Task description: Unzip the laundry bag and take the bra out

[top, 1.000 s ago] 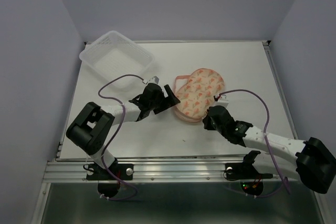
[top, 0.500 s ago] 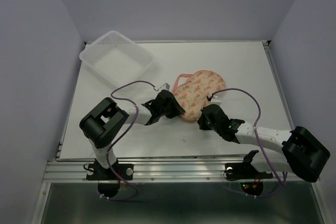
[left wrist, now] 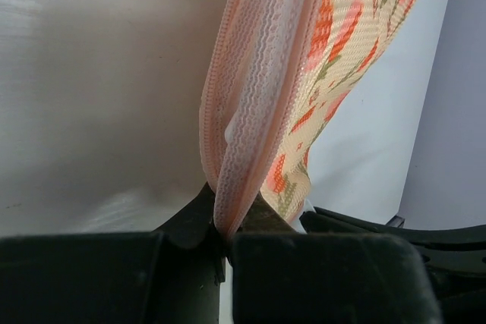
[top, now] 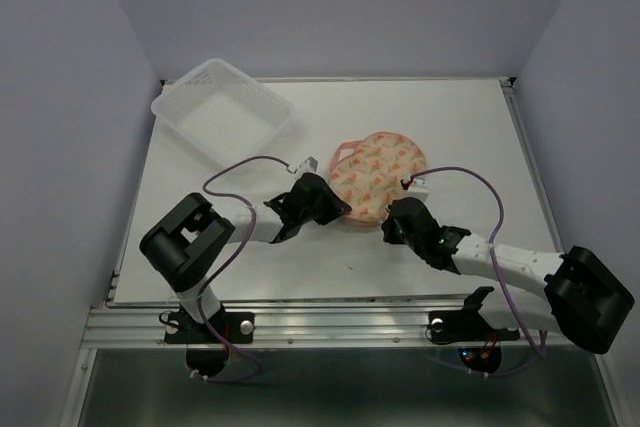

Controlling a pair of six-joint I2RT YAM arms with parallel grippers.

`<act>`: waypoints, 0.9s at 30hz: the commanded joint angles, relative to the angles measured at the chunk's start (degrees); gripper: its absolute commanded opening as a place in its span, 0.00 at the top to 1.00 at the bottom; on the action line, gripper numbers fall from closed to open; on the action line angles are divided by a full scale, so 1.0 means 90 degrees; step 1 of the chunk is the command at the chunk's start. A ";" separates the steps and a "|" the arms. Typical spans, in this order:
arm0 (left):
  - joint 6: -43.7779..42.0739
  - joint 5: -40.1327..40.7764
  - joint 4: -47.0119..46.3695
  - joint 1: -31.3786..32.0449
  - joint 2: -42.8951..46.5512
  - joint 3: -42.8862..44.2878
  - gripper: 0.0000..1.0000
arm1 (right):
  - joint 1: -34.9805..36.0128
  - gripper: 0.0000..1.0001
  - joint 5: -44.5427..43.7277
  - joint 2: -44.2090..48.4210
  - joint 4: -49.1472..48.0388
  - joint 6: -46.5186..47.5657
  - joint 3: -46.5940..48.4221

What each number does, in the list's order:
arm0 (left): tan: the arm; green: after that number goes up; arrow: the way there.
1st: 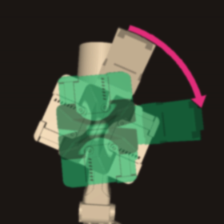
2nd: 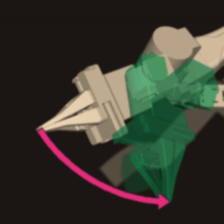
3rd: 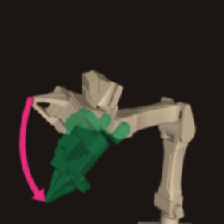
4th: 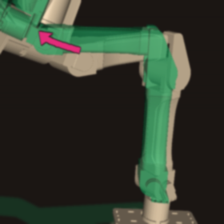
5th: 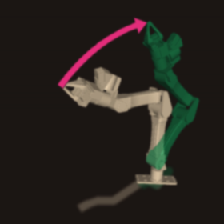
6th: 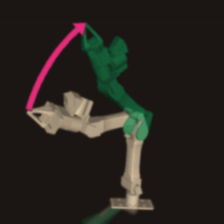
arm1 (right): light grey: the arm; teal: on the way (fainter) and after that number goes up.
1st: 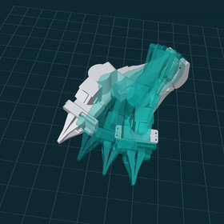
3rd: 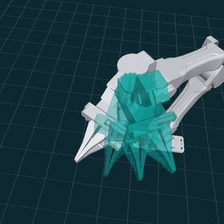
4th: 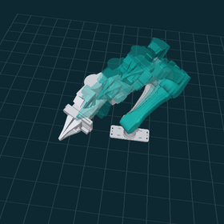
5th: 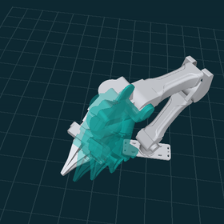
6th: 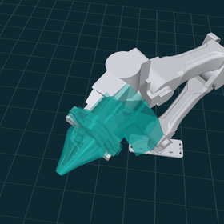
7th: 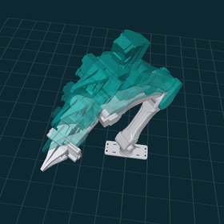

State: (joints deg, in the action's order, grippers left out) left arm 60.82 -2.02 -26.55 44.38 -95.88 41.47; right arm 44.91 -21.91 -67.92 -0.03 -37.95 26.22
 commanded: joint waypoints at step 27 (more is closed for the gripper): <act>-0.1034 0.1621 0.1864 0.0899 0.2136 0.0763 0.01 | -0.0165 0.00 -0.1462 -0.0147 0.2260 0.1385 0.4096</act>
State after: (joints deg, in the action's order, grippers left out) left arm 58.17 5.98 -17.21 53.15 -82.63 45.71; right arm 43.29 -31.92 -65.78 18.46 -27.38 56.69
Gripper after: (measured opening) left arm 0.989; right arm 0.997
